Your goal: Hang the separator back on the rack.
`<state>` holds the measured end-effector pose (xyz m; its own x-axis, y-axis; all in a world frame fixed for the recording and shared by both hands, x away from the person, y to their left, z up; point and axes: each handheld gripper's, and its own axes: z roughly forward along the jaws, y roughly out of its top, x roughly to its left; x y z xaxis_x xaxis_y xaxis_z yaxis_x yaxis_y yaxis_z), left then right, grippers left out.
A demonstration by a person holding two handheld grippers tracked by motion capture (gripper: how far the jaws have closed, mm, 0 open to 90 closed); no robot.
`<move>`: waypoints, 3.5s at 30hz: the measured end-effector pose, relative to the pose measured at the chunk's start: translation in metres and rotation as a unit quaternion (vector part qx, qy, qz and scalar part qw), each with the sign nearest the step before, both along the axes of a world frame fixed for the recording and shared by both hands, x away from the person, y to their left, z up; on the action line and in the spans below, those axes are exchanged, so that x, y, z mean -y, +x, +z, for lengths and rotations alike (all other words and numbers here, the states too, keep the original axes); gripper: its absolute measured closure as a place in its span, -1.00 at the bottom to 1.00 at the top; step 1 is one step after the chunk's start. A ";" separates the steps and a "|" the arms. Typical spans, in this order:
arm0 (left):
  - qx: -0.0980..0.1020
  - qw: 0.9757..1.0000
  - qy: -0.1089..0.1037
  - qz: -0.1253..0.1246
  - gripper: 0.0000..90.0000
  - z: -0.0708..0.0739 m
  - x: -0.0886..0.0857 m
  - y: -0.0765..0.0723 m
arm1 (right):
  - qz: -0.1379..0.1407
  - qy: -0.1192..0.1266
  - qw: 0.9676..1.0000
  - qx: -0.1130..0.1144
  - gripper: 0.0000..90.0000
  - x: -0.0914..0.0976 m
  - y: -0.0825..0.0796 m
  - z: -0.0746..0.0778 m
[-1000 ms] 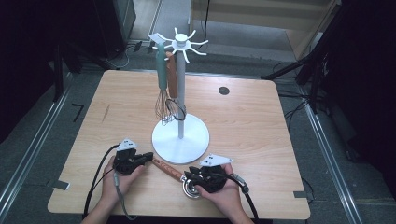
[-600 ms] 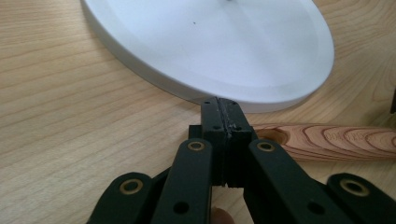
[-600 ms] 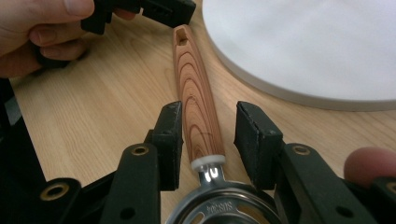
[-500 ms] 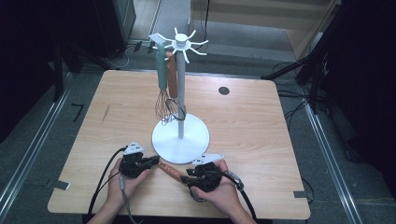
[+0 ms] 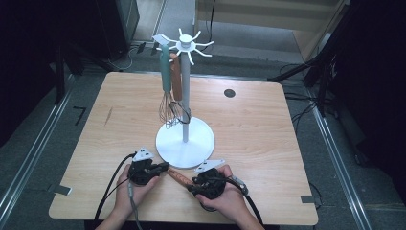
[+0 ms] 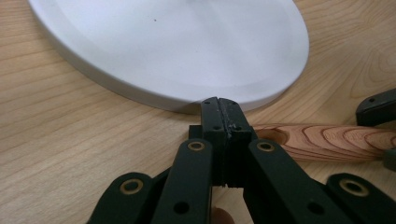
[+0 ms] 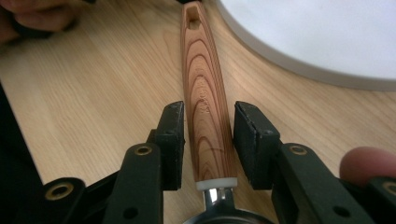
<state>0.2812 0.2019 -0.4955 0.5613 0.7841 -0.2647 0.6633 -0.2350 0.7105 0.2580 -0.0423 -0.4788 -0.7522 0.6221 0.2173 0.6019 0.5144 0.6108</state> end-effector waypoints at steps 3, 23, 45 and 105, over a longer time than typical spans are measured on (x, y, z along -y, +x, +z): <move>0.003 1.000 -0.003 -0.001 1.00 0.000 0.001 0.000 | 0.004 -0.014 1.000 0.004 0.51 -0.002 -0.001 -0.003; 0.066 0.989 -0.067 0.115 0.25 0.015 -0.100 0.013 | 0.019 -0.028 0.999 0.014 0.57 0.029 -0.002 -0.004; 0.090 0.973 -0.044 0.210 -0.13 0.010 -0.143 0.019 | -0.018 -0.025 1.000 -0.002 0.57 0.087 0.012 -0.005; 0.114 0.969 0.013 0.218 -0.68 0.012 -0.138 0.021 | -0.184 -0.170 0.964 -0.087 0.53 0.107 0.067 0.011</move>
<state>0.3020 0.3400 -0.4839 0.2167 0.9648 -0.1493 0.5301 0.0122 0.8478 0.3247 -0.1493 -0.4674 -0.4369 0.8977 0.0570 0.8604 0.3986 0.3176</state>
